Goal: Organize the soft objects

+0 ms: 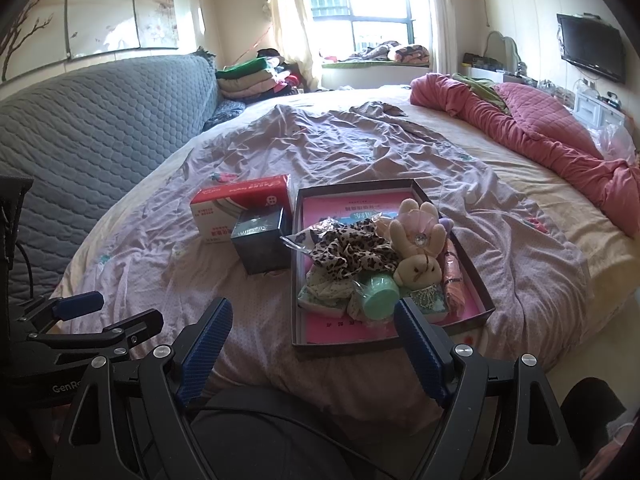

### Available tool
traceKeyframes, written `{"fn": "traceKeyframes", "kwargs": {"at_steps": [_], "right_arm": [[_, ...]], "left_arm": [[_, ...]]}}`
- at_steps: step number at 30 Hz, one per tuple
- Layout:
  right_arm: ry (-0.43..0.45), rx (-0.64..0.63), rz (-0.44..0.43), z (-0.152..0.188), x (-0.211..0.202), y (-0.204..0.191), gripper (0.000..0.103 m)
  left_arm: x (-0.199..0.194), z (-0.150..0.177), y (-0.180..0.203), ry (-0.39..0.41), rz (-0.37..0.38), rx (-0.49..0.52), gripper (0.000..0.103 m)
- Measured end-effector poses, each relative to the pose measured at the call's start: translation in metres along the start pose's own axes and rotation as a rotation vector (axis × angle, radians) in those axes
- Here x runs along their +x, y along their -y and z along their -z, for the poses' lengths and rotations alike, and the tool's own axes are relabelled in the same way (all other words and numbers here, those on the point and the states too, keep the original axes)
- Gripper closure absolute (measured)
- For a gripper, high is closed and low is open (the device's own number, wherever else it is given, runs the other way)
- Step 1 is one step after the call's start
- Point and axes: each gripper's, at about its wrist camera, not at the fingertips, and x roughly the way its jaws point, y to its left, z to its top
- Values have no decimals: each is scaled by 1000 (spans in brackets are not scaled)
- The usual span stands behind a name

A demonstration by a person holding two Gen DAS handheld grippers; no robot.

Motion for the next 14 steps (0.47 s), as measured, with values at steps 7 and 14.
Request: {"fn": "traceKeyframes", "kwargs": {"at_steps": [7, 14], "right_arm": [[0, 0, 1, 0, 0, 1, 19], [5, -1, 3, -1, -3, 1, 19]], "left_arm": [[0, 1, -1, -3, 2, -2, 17], [1, 1, 0, 2, 6, -2, 17]]}}
